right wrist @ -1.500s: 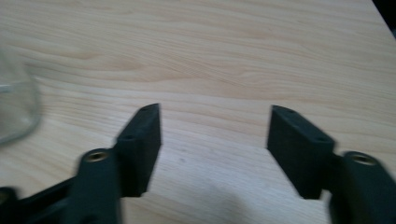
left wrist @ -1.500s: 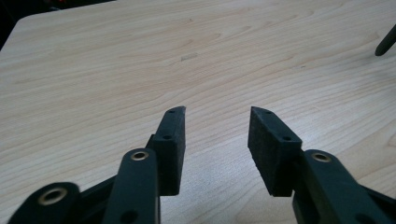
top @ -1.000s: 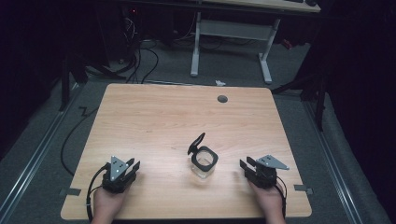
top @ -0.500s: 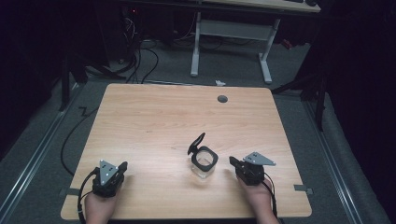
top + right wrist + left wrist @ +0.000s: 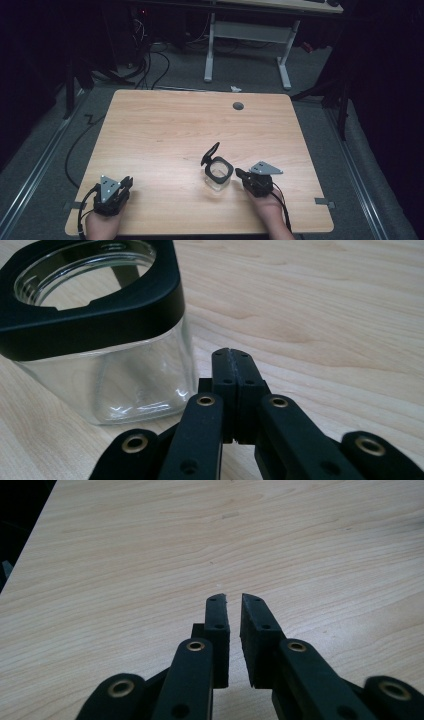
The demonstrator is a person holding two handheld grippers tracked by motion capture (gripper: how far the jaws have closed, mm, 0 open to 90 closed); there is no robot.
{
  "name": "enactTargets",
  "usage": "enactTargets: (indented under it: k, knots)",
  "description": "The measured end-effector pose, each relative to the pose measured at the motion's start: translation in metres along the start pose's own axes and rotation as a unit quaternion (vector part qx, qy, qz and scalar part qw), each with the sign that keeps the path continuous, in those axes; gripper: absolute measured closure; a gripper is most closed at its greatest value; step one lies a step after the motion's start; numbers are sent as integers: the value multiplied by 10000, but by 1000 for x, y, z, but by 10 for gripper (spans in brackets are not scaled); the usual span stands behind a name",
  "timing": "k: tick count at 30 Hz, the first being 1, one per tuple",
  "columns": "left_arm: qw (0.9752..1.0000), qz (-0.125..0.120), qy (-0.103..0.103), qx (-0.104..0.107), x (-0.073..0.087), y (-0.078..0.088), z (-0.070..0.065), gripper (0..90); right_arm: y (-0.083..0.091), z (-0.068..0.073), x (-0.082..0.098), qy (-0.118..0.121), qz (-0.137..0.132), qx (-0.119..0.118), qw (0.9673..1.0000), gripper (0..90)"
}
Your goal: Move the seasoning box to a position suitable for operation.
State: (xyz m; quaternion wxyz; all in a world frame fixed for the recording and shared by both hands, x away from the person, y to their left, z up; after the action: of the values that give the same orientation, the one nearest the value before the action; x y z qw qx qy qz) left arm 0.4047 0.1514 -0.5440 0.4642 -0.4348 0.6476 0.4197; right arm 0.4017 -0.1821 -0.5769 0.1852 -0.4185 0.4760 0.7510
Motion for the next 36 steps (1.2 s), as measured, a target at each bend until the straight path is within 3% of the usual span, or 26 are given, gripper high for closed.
enactTargets:
  k: [19, 34, 36]
  knots:
    - [9999, 24, 68, 92, 0, -6, -3, 751, -2, 22, 11, 308, 204, -164, 9992, 900]
    - [9999, 14, 97, 60, 0, -5, -1, 746, -11, 60, 16, 470, 319, -668, 9961, 900]
    - [9999, 29, 69, 73, 0, -5, -2, 746, -12, 62, 17, 567, 327, -643, 9958, 900]
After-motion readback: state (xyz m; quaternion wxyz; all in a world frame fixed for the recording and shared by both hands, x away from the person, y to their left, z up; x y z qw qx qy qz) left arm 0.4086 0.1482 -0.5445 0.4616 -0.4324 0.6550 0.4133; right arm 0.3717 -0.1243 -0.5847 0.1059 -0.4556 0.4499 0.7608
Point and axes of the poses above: each handheld gripper's, and its own axes: y roughly backward along the jaws, x roughly out of its underside, z roughly to its left, the point moved 10 cm from there along -y, roughly forward along the jaws, and after that the axes turned 10 degrees about -y, right-handed, at the moved point
